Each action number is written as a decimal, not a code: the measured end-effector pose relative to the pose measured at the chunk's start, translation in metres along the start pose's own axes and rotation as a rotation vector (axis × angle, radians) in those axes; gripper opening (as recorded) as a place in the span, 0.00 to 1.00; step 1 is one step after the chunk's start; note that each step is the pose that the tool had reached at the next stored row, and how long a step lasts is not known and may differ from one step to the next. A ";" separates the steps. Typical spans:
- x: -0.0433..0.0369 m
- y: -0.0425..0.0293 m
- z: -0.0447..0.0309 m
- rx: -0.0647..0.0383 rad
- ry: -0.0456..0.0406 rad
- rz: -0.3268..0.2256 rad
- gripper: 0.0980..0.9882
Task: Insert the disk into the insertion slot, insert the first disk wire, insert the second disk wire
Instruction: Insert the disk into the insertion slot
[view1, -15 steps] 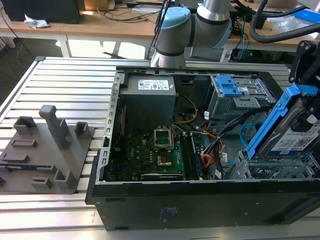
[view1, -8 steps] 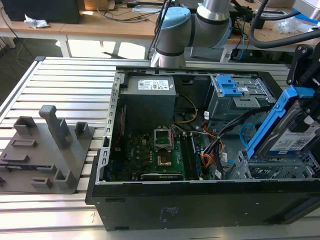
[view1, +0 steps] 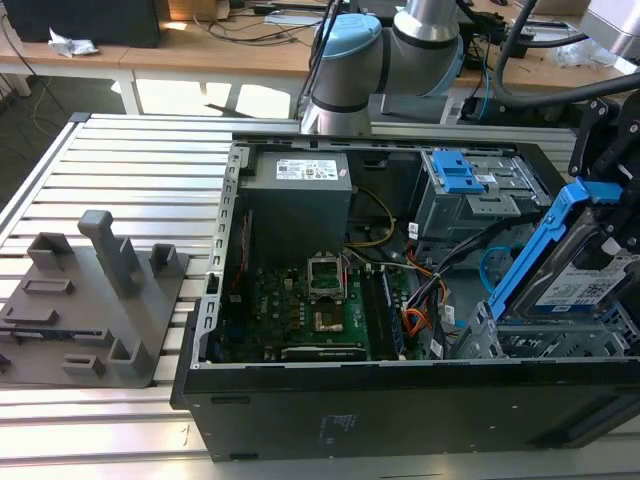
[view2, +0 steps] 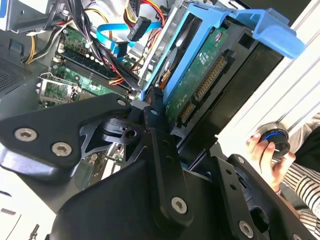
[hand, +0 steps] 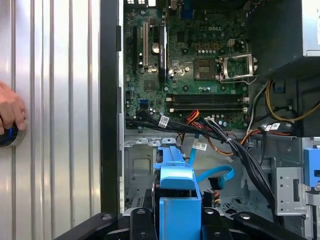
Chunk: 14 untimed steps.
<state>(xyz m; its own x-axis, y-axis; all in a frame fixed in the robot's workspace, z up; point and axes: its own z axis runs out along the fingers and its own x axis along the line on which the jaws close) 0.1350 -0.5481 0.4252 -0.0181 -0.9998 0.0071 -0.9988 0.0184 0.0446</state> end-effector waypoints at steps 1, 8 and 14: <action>0.0000 -0.0001 0.0015 0.000 0.0001 0.000 0.29; -0.0001 -0.0004 0.0090 0.000 0.0001 0.000 0.29; -0.0001 -0.0006 0.0140 0.000 0.0000 0.000 0.29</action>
<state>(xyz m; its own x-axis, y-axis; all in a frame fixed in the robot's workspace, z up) 0.1350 -0.5481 0.4112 -0.0181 -0.9998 0.0071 -0.9988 0.0184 0.0446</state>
